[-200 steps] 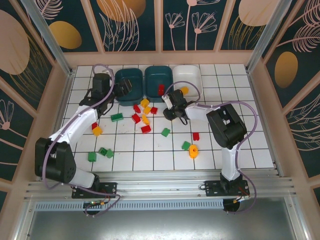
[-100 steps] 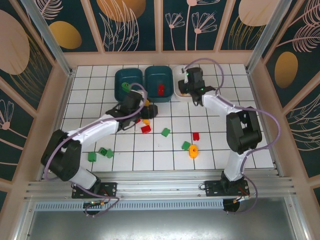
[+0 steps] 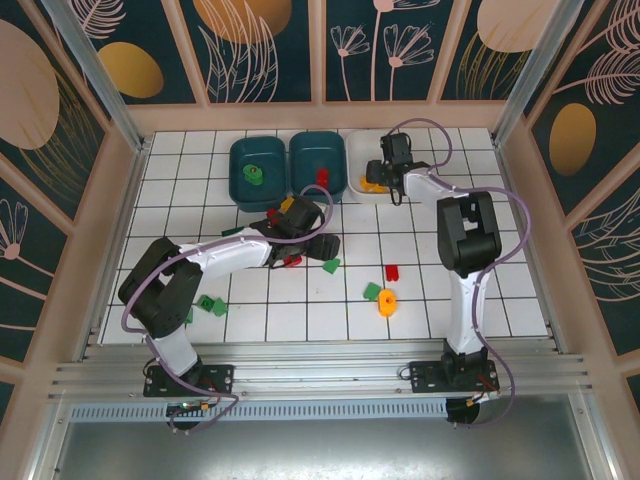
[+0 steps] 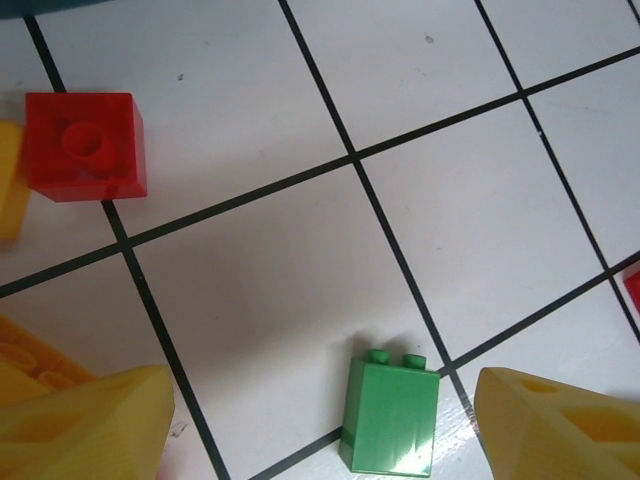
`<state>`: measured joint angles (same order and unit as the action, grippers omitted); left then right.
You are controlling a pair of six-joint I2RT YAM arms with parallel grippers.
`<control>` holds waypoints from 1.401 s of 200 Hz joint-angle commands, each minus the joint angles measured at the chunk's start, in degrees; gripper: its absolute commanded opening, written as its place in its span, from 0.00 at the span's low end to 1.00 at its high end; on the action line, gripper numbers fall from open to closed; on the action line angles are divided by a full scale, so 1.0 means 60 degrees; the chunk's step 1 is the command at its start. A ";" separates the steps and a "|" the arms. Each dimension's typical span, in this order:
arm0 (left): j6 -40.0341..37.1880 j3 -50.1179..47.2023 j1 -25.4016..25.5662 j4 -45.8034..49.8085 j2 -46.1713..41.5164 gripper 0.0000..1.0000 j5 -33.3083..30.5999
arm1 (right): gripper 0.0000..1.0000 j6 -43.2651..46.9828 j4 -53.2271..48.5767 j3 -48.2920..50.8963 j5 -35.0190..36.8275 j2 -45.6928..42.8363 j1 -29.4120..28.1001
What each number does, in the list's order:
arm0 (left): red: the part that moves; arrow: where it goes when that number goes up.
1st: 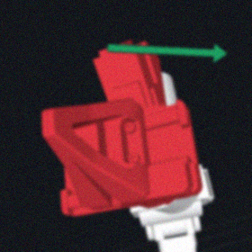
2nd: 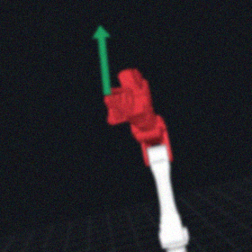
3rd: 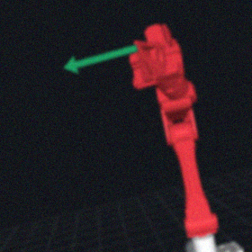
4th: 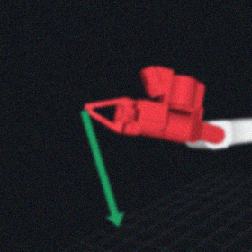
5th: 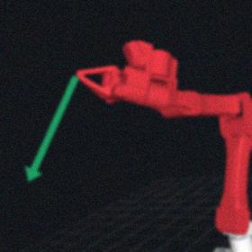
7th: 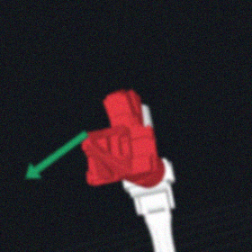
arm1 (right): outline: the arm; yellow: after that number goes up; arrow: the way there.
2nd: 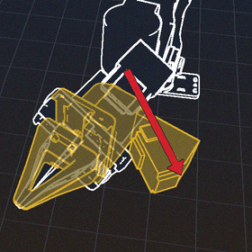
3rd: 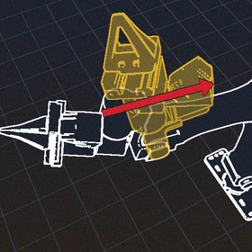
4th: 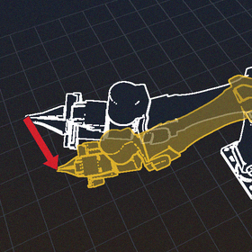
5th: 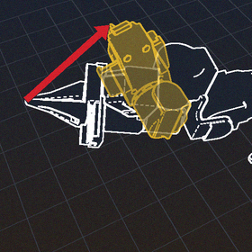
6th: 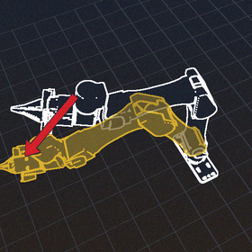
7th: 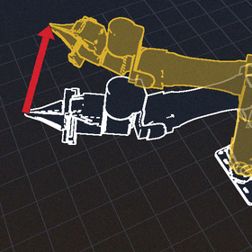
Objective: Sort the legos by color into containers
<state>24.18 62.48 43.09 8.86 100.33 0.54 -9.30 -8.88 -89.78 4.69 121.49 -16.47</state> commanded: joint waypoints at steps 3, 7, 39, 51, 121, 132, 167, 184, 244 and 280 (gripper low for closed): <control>-0.0120 0.0014 -0.0033 0.0344 -0.0297 0.79 -0.0510 | 0.58 -0.0331 0.0572 0.0654 0.0156 -0.1484 0.0005; -0.0109 -0.0010 -0.0033 0.0366 -0.0300 0.79 -0.0541 | 0.59 -0.0382 0.0704 0.0902 0.0156 -0.1742 -0.0027; 0.0037 -0.0368 -0.0023 0.0676 -0.0636 0.77 -0.0503 | 0.61 -0.0664 0.1791 0.3496 0.0349 -0.3910 -0.0591; 0.0045 -0.0683 -0.0032 0.0859 -0.0807 0.77 -0.0842 | 0.61 -0.0821 0.2063 0.4444 0.0354 -0.4580 -0.0783; -0.0767 -0.1636 -0.0031 -0.0505 -0.0672 0.81 -0.2242 | 0.64 -0.1147 0.2289 0.7189 0.0049 -0.6663 -0.1021; -0.0979 -0.1565 -0.0036 -0.0625 -0.0420 0.82 -0.2357 | 0.64 -0.1081 0.2189 0.7290 0.0123 -0.6762 -0.1024; -0.0802 -0.1712 -0.0034 -0.0646 0.0212 0.81 -0.2343 | 0.64 -0.0950 0.2095 0.7582 0.0353 -0.7168 -0.1012; -0.0544 -0.2020 -0.0026 -0.0883 0.0124 0.79 -0.1745 | 0.64 -0.0897 0.2111 0.7710 0.0441 -0.7319 -0.1017; -0.0025 -0.2084 0.0390 -0.0388 -0.0843 0.72 -0.0879 | 0.64 -0.0796 0.2227 0.7690 0.0521 -0.7391 -0.0996; -0.0024 -0.1681 0.0552 0.0039 -0.0631 0.71 -0.1317 | 0.64 -0.0766 0.2231 0.7727 0.0566 -0.7329 -0.0986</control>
<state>23.18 50.48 46.09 5.89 96.47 -6.20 -14.94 2.87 -44.18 6.26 78.30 -22.24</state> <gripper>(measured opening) 0.705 0.641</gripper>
